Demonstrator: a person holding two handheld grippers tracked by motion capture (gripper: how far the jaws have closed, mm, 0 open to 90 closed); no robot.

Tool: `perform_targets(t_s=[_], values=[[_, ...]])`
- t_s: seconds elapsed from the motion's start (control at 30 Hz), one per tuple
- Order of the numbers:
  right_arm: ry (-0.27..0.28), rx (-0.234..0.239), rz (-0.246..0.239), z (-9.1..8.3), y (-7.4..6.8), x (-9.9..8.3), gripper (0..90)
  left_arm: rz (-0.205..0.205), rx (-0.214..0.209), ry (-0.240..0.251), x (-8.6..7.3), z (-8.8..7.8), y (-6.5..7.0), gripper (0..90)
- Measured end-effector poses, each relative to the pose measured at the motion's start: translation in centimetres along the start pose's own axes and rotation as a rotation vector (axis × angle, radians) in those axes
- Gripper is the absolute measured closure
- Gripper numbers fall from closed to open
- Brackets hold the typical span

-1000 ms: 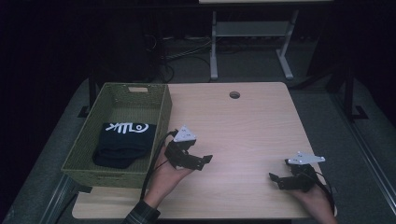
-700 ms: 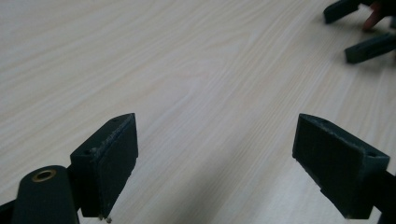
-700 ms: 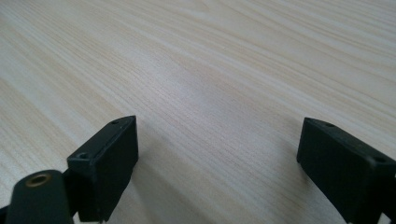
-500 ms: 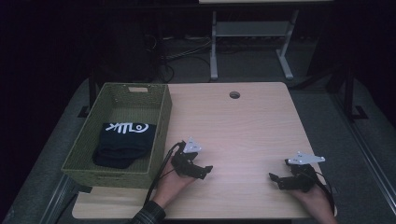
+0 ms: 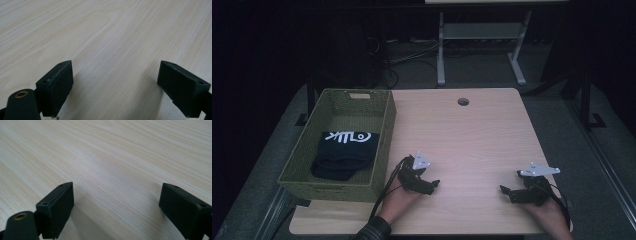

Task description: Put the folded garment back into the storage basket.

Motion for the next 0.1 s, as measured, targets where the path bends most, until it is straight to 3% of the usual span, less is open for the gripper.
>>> perform_targets(t_s=[0.1], values=[[0.000, 0.000, 0.000, 0.00, 0.00, 0.00, 12.3, 0.001, 0.000, -0.001, 0.00, 0.00, -0.01, 12.8]])
Point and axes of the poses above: each handheld gripper's, and its own axes: z roughly forward along the jaws, x roughly out of its top, y roughly to its right, the point moved 4 cm from there along z, roughly forward along the jaws, and after that the axes turned 5 degrees about x, right-handed, at the moved point
